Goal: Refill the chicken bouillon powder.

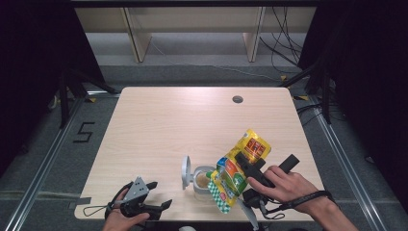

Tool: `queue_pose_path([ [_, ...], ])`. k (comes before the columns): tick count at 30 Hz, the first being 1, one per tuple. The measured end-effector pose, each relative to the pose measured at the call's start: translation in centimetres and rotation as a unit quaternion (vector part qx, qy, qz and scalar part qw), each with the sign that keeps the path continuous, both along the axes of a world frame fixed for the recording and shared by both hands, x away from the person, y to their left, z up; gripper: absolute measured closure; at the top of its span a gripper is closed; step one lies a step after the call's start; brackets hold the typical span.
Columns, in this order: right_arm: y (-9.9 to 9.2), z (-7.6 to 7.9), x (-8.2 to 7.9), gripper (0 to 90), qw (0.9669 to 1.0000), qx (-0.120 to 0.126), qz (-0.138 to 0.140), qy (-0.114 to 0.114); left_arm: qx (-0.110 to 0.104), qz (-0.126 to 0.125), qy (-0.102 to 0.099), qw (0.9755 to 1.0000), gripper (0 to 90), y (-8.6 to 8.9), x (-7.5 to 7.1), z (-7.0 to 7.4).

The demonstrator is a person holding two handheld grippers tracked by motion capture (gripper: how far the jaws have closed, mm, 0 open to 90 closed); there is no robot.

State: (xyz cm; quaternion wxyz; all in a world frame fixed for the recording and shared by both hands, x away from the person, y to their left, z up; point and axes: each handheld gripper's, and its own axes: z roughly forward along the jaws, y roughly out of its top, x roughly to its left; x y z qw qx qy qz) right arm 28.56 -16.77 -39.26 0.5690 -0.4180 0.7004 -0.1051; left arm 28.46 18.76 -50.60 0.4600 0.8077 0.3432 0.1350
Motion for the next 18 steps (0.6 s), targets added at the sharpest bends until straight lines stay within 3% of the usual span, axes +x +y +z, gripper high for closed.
queue_pose_path([
  [6,-0.01,0.01,0.05,47.7,1.0000,0.000,0.001,-0.001,0.000,-0.001,0.000,1.0000,16.6,0.02,-0.08,0.02],
  [8,0.03,0.03,0.00,47.7,1.0000,-0.001,-0.001,-0.002,-0.010,0.006,0.010,0.9999,16.6,-0.09,-0.24,-0.03],
  [9,0.05,0.04,-0.05,47.7,1.0000,-0.001,-0.001,-0.002,-0.001,0.000,-0.003,1.0000,16.6,0.04,-0.15,0.01],
  [10,0.06,0.06,-0.14,47.8,1.0000,-0.002,-0.002,-0.005,0.003,-0.003,-0.001,1.0000,16.5,0.13,-0.16,0.08],
  [14,-0.08,-0.04,-0.29,47.9,0.9999,0.010,-0.008,-0.002,-0.001,-0.001,-0.002,1.0000,16.5,0.09,-0.22,0.09],
  [17,-0.12,-0.11,-0.17,47.9,0.9999,0.009,-0.013,0.001,0.001,-0.002,-0.001,1.0000,16.5,0.10,-0.17,0.06],
  [18,-0.02,-0.01,-0.14,47.9,1.0000,0.001,-0.002,-0.005,-0.004,0.002,-0.005,1.0000,16.5,0.00,-0.16,-0.05],
])
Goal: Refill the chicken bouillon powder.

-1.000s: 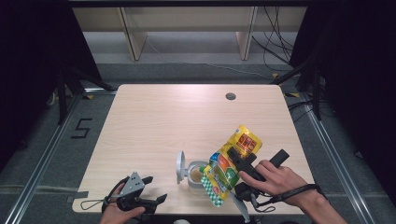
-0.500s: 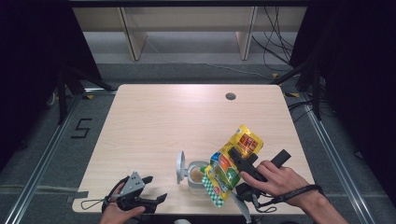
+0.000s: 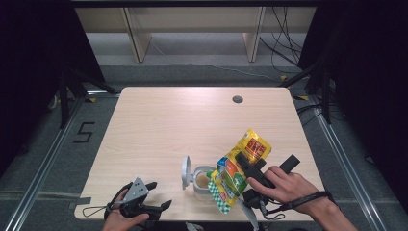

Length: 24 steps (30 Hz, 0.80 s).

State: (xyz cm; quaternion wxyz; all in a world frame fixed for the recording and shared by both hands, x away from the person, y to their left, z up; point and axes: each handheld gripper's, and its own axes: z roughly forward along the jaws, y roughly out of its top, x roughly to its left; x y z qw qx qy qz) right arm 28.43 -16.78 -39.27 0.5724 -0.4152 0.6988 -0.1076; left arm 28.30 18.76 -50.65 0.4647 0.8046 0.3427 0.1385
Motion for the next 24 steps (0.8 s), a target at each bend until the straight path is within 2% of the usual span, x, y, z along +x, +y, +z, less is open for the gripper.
queue_pose_path([
  [1,0.09,0.04,0.08,47.9,1.0000,-0.004,0.000,0.005,0.008,-0.001,-0.002,1.0000,16.6,0.05,0.09,-0.01],
  [2,0.04,0.00,0.07,48.0,1.0000,-0.001,0.002,0.003,0.018,-0.009,0.005,0.9998,16.6,0.19,0.09,0.14],
  [10,-0.07,0.06,-0.03,48.2,1.0000,0.001,-0.001,0.000,0.016,-0.007,0.003,0.9998,16.6,0.19,0.05,0.14],
  [11,-0.12,0.01,0.00,48.3,0.9999,0.003,-0.007,0.007,0.013,-0.006,0.003,0.9999,16.6,0.16,0.03,0.13],
  [12,-0.13,0.02,-0.03,48.4,1.0000,0.003,-0.007,0.006,0.001,-0.002,0.004,1.0000,16.5,0.00,-0.08,0.09],
  [13,-0.14,0.03,-0.07,48.4,1.0000,0.003,-0.005,0.002,0.001,-0.002,0.004,1.0000,16.6,0.00,-0.08,0.09],
  [14,-0.14,0.04,-0.08,48.4,1.0000,0.003,-0.005,0.002,0.019,-0.006,0.002,0.9998,16.5,0.21,0.03,0.16],
  [15,-0.14,0.06,-0.08,48.4,1.0000,0.002,-0.005,0.001,0.019,-0.006,0.002,0.9998,16.5,0.20,0.03,0.17],
  [16,-0.14,0.06,-0.09,48.5,1.0000,0.002,-0.005,0.001,0.009,-0.004,0.004,0.9999,16.6,0.12,-0.03,0.15],
  [18,-0.04,0.17,-0.10,48.5,1.0000,-0.003,-0.003,-0.001,0.018,-0.006,0.002,0.9998,16.6,0.20,0.04,0.15],
  [19,-0.03,0.20,-0.07,48.5,1.0000,-0.005,-0.003,0.003,0.014,-0.007,0.003,0.9999,16.5,0.17,0.04,0.13],
  [20,-0.05,0.17,-0.06,48.5,1.0000,-0.002,0.000,0.000,0.000,-0.004,0.005,1.0000,16.5,0.00,-0.04,0.08],
  [24,-0.18,0.01,-0.03,48.5,1.0000,0.005,-0.004,0.004,0.001,-0.004,0.005,1.0000,16.6,-0.01,-0.05,0.08],
])
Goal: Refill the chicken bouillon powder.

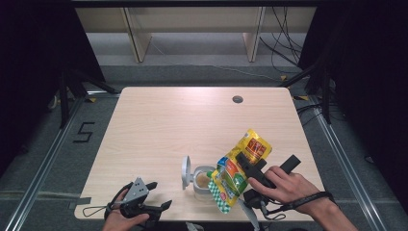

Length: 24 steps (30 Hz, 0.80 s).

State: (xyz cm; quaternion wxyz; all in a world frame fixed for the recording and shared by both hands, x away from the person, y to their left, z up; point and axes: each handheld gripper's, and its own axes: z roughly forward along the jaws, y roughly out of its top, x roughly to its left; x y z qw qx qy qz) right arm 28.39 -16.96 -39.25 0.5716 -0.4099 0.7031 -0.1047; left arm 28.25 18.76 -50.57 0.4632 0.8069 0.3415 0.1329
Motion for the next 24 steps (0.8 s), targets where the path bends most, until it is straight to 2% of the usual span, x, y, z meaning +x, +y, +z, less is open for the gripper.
queue_pose_path([
  [12,0.05,0.03,0.09,48.6,1.0000,-0.004,0.005,-0.002,-0.001,0.001,-0.002,1.0000,16.6,-0.01,-0.02,-0.02],
  [14,-0.13,-0.32,0.03,48.6,0.9996,0.023,-0.015,0.009,-0.002,0.001,-0.002,1.0000,16.6,-0.01,-0.02,-0.01],
  [15,-0.12,-0.34,0.06,48.6,0.9996,0.023,-0.014,0.009,0.002,0.000,-0.002,1.0000,16.5,0.05,0.01,0.02],
  [16,-0.02,-0.16,0.17,48.6,0.9999,0.007,-0.007,0.004,0.013,-0.003,-0.003,0.9999,16.6,0.18,0.06,0.07],
  [17,-0.04,-0.17,0.21,48.6,0.9999,0.008,-0.008,0.005,0.013,-0.003,-0.004,0.9999,16.5,0.18,0.05,0.06],
  [18,0.05,-0.03,0.33,48.6,1.0000,-0.003,0.006,0.000,0.012,-0.004,-0.004,0.9999,16.5,0.17,0.05,0.06],
  [19,0.04,-0.02,0.38,48.6,1.0000,-0.003,0.007,0.000,-0.002,0.001,-0.002,1.0000,16.5,-0.01,-0.02,0.00],
  [20,-0.06,-0.15,0.31,48.6,0.9999,0.010,-0.004,0.005,0.010,-0.002,-0.003,0.9999,16.5,0.14,0.05,0.05],
  [21,-0.07,-0.15,0.34,48.6,0.9999,0.010,-0.006,0.008,0.013,-0.004,-0.003,0.9999,16.6,0.18,0.06,0.08],
  [22,-0.05,-0.15,0.36,48.6,0.9999,0.009,-0.003,0.005,-0.002,0.001,-0.001,1.0000,16.5,0.00,-0.02,0.02],
  [24,-0.05,-0.15,0.39,48.6,0.9999,0.009,-0.003,0.006,-0.003,0.001,-0.002,1.0000,16.6,0.00,-0.02,0.02],
])
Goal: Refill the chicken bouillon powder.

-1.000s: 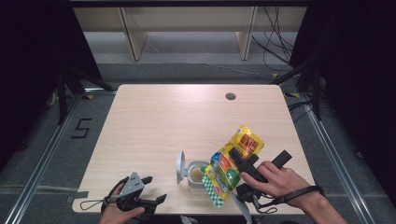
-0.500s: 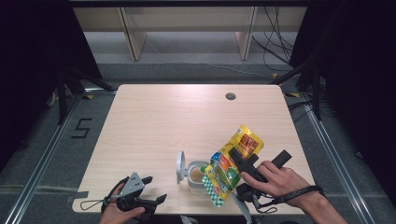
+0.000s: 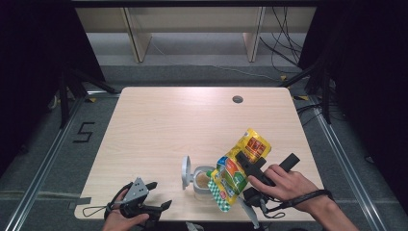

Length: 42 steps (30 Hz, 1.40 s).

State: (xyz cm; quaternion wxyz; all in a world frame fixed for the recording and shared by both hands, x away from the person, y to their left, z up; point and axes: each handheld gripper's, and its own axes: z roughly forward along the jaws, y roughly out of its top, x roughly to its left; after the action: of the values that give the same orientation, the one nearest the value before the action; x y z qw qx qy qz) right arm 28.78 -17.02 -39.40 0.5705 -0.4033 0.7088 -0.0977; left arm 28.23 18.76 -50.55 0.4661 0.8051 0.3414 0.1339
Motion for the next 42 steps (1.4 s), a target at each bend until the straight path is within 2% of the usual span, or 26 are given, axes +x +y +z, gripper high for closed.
queue_pose_path([
  [1,0.00,0.00,0.02,48.6,1.0000,0.000,0.000,0.000,0.000,0.000,0.000,1.0000,16.6,0.01,0.00,0.01],
  [2,0.07,0.11,0.14,48.6,0.9998,-0.012,0.012,-0.006,0.000,0.000,0.000,1.0000,16.6,0.01,0.00,0.02],
  [4,0.07,0.10,0.15,48.6,0.9999,-0.011,0.009,-0.005,0.012,-0.003,-0.001,0.9999,16.6,0.17,0.07,0.06],
  [5,0.06,0.10,0.16,48.6,0.9999,-0.011,0.010,-0.005,0.000,-0.001,0.001,1.0000,16.6,0.01,0.00,0.00],
  [8,0.07,0.08,0.20,48.6,0.9999,-0.013,0.010,-0.004,0.010,-0.003,0.000,0.9999,16.6,0.11,0.05,0.05],
  [9,0.08,0.09,0.24,48.6,0.9998,-0.014,0.013,-0.004,0.000,0.000,0.000,1.0000,16.6,-0.02,0.00,0.00],
  [11,0.07,0.08,0.25,48.6,0.9998,-0.013,0.012,-0.003,0.015,-0.004,-0.001,0.9999,16.6,0.17,0.08,0.06],
  [12,0.07,0.07,0.26,48.5,0.9998,-0.013,0.012,-0.003,0.015,-0.004,-0.001,0.9999,16.6,0.17,0.08,0.06],
  [15,0.07,0.07,0.30,48.6,0.9998,-0.014,0.012,-0.003,0.000,0.000,0.000,1.0000,16.6,-0.01,-0.01,0.00],
  [33,0.02,0.04,0.59,48.5,0.9999,-0.011,0.008,-0.001,0.000,0.000,0.001,1.0000,16.6,0.01,0.00,0.01],
  [41,0.14,0.11,0.71,48.4,0.9998,-0.018,0.009,-0.001,-0.001,0.000,0.000,1.0000,16.6,0.01,-0.01,0.01],
  [42,0.04,0.03,0.71,48.4,0.9998,-0.014,0.011,-0.003,0.008,-0.001,0.000,1.0000,16.6,0.11,0.01,0.07],
])
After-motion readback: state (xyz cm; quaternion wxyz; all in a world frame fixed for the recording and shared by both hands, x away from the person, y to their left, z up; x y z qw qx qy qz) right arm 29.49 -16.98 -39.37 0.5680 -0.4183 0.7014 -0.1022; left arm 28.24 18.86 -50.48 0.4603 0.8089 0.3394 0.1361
